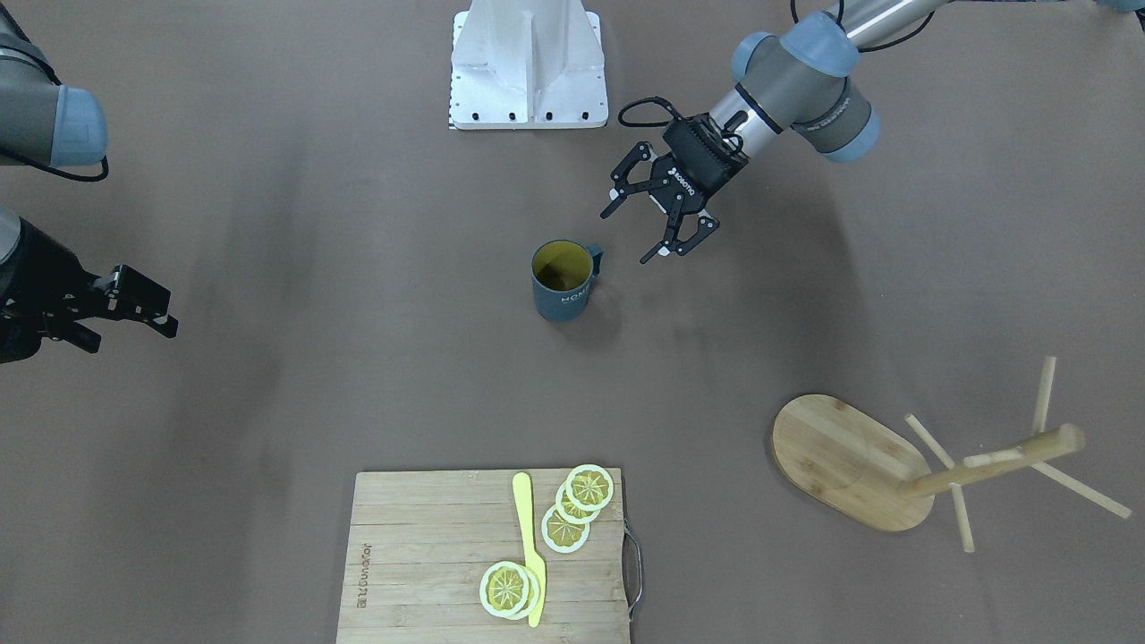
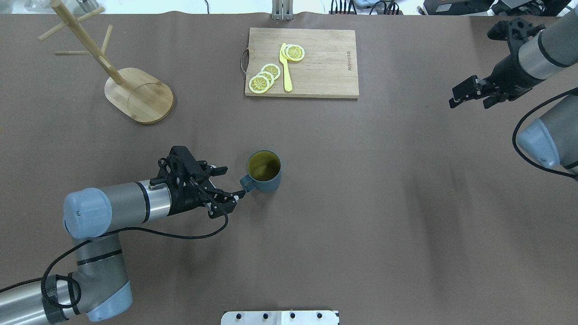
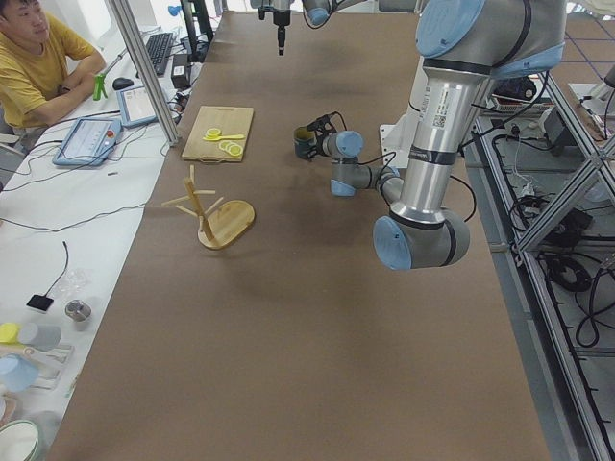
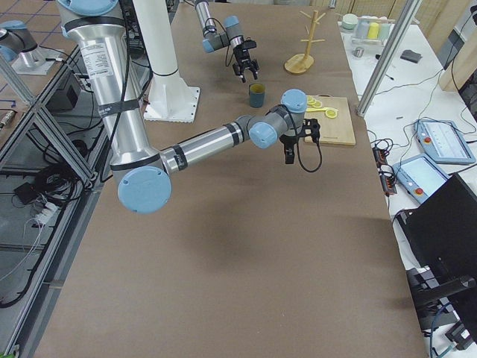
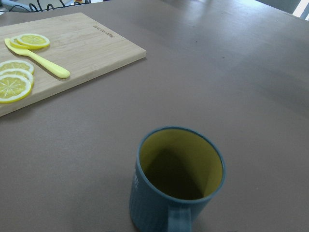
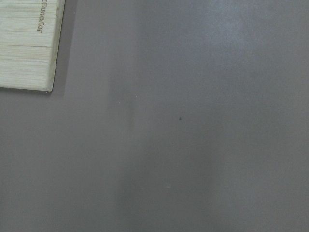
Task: Hang cup on storage rack
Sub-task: 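Grasp the blue mug's handle with the left gripper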
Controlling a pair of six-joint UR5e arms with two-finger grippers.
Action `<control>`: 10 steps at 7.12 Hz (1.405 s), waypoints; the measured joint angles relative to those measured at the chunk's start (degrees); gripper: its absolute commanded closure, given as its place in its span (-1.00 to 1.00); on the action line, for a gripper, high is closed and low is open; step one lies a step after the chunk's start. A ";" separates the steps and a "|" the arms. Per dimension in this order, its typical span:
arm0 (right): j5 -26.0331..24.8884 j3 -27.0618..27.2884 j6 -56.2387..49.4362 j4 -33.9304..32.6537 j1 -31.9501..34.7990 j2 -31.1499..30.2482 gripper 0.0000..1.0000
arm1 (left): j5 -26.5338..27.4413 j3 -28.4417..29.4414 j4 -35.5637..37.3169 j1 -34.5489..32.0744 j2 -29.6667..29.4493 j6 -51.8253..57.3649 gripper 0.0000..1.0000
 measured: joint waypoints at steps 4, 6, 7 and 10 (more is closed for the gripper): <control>-0.09 -0.48 0.14 0.09 -0.15 0.32 -0.99 | 3.09 5.88 -2.64 1.53 -2.66 0.84 -0.63; -0.06 -0.51 0.16 0.11 -0.16 0.24 -0.99 | 3.24 7.89 -3.08 1.57 -3.96 0.82 0.31; -0.05 -0.52 0.17 0.12 -0.19 0.22 -0.99 | 3.29 8.27 -3.10 1.57 -4.22 0.73 0.71; -0.05 -0.49 0.45 0.12 -0.49 0.21 -0.99 | 3.32 8.57 -3.08 1.78 -4.27 -2.14 1.00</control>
